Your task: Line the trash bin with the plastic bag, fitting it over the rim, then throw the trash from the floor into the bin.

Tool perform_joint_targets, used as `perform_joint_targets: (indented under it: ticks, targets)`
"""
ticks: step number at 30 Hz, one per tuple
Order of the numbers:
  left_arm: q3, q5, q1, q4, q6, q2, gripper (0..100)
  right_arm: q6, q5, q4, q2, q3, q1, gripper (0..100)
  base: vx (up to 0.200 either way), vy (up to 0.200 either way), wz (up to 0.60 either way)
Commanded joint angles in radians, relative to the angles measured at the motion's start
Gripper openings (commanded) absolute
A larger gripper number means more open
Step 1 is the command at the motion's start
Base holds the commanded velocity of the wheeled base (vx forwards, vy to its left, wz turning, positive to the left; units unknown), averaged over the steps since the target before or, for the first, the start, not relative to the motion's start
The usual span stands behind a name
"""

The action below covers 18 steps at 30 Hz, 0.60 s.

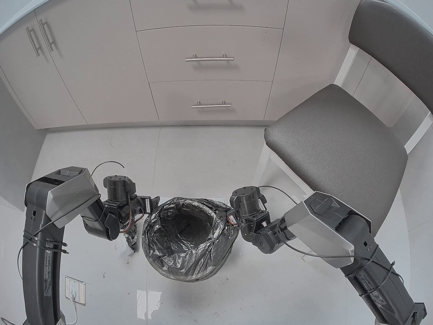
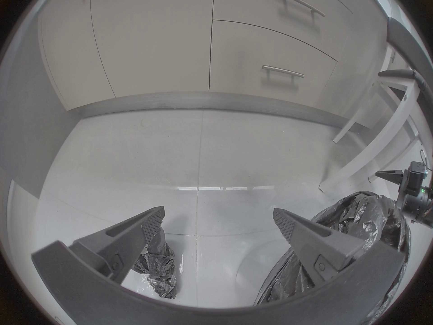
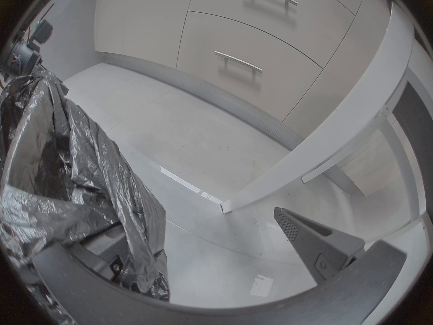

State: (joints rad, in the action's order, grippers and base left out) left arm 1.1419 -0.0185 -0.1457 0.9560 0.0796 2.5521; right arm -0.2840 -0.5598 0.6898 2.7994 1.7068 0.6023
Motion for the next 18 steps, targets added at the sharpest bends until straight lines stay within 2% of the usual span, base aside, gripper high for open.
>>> perform_joint_targets:
  ticks: [1, 5, 7, 13, 18]
  targets:
    - [-0.001, -0.001, 0.000, 0.000, 0.000, 0.008, 100, 0.003, -0.002, 0.002, -0.004, -0.010, -0.003, 100, 0.000, 0.000, 0.00]
    - [-0.001, -0.001, 0.000, 0.000, 0.000, 0.008, 100, 0.005, -0.005, 0.002, -0.014, -0.019, -0.004, 100, 0.000, 0.000, 0.00]
    - [-0.013, -0.001, 0.005, 0.003, 0.003, -0.009, 100, 0.002, -0.011, 0.030, -0.146, -0.134, 0.004, 100, 0.000, 0.000, 0.00]
    - [-0.025, -0.034, 0.009, 0.007, 0.008, -0.039, 100, 0.003, -0.022, 0.040, -0.274, -0.337, 0.045, 100, 0.000, 0.000, 0.00]
    - [-0.060, -0.047, 0.018, 0.014, 0.012, -0.092, 100, -0.003, -0.045, 0.162, -0.317, -0.408, 0.066, 100, 0.000, 0.000, 0.00]
